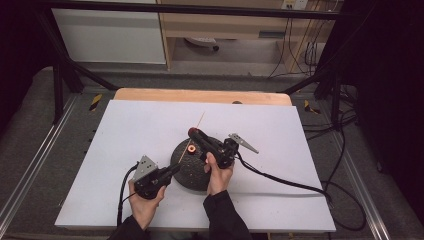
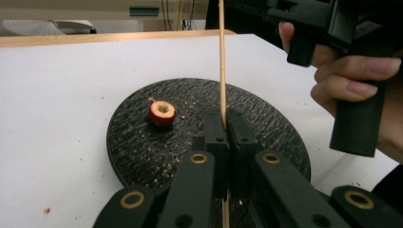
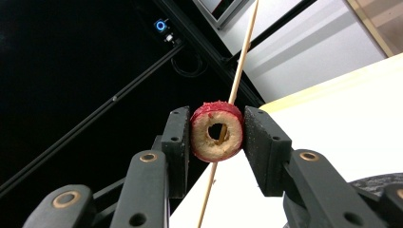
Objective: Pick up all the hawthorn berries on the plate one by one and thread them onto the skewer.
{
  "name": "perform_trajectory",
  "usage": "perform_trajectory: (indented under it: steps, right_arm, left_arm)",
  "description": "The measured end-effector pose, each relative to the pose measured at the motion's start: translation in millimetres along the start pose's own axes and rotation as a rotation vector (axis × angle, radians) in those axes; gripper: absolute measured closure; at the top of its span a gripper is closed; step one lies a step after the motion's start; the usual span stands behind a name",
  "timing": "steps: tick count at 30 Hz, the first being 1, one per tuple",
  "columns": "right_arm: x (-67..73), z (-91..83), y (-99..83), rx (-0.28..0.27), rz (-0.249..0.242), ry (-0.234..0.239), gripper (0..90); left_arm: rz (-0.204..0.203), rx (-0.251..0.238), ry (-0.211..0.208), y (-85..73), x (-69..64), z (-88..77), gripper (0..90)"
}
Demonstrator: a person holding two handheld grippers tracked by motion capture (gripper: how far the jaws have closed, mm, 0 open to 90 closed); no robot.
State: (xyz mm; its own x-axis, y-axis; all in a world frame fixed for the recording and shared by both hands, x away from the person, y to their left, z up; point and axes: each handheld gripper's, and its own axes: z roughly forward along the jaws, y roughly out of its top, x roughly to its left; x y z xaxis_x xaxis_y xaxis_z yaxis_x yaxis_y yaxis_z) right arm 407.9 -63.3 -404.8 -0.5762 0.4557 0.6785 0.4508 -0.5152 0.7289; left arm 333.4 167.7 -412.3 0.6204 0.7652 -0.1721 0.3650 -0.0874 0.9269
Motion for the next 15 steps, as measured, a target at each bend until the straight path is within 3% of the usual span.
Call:
perform_trajectory:
  steps: [5, 15]
  right_arm:
    - [1.3, -1.6, -2.7, 0.023, -0.001, -0.001, 63.4]
    - [0.6, -4.2, -13.6, 0.084, -0.020, -0.007, 63.4]
  left_arm:
    - [0.019, 0.006, 0.011, 6.1, 0.6, 4.2, 88.3]
    - [0.014, 0.024, 0.002, 10.7, 2.7, 13.0, 88.3]
